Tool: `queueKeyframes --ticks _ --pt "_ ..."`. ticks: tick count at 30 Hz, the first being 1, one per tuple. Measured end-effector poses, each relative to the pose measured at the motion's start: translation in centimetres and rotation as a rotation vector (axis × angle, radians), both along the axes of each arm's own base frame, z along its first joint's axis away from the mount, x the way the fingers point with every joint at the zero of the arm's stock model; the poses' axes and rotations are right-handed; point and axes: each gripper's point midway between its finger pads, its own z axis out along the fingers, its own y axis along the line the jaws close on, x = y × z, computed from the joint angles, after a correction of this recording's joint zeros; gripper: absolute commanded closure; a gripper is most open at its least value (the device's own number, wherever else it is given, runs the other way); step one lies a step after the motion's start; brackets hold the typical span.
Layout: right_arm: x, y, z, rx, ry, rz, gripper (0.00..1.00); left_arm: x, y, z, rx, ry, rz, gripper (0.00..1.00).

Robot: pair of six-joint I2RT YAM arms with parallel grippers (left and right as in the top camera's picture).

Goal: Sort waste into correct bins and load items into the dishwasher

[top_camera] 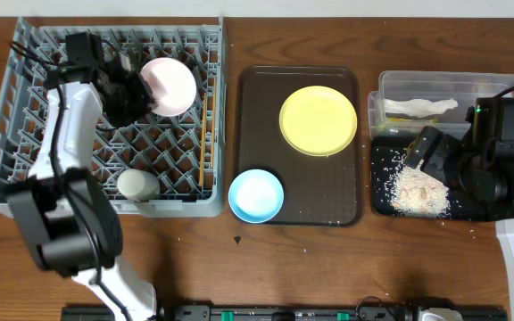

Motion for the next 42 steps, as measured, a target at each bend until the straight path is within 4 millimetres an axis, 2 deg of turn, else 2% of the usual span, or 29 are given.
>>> queueKeyframes --ticks 3,6,8,10,13,17,21,28,32,37,42 --pt "0.1 0.0 0.1 0.000 -0.004 0.000 0.03 -1.8 1.2 3.3 0.179 -0.018 0.028 0.93" --pt "0.1 0.0 0.1 -0.001 -0.006 0.001 0.03 -3.5 1.3 6.8 0.362 -0.056 0.038 0.92" --pt "0.2 0.0 0.1 -0.001 -0.007 0.001 0.03 -4.5 0.7 8.4 0.477 -0.066 0.041 0.93" --pt "0.2 0.0 0.1 -0.001 -0.007 0.001 0.03 -5.6 0.3 9.0 0.602 -0.043 0.049 0.93" --pt "0.1 0.0 0.1 -0.001 -0.005 0.001 0.03 -6.8 0.2 8.9 0.759 0.004 0.082 0.93" --pt "0.1 0.0 0.1 -0.001 -0.005 0.001 0.03 -7.7 0.9 7.7 0.937 0.054 0.126 0.92" --pt "0.2 0.0 0.1 0.000 -0.007 0.002 0.02 -7.1 0.7 6.7 1.082 0.065 0.121 0.92" --pt "0.2 0.1 0.1 0.002 -0.008 0.003 0.03 -5.8 -2.1 6.8 1.294 0.002 0.043 0.93" --pt "0.2 0.3 0.1 0.013 -0.008 0.009 0.02 -5.4 -2.8 6.6 1.428 -0.002 -0.004 0.92" --pt "0.2 0.4 0.1 0.019 -0.007 0.012 0.02 -5.6 -2.3 7.3 1.529 0.017 -0.027 0.92" --pt "0.2 0.4 0.1 0.020 -0.008 0.013 0.03 -5.9 -2.3 6.9 1.506 0.032 -0.032 0.93"
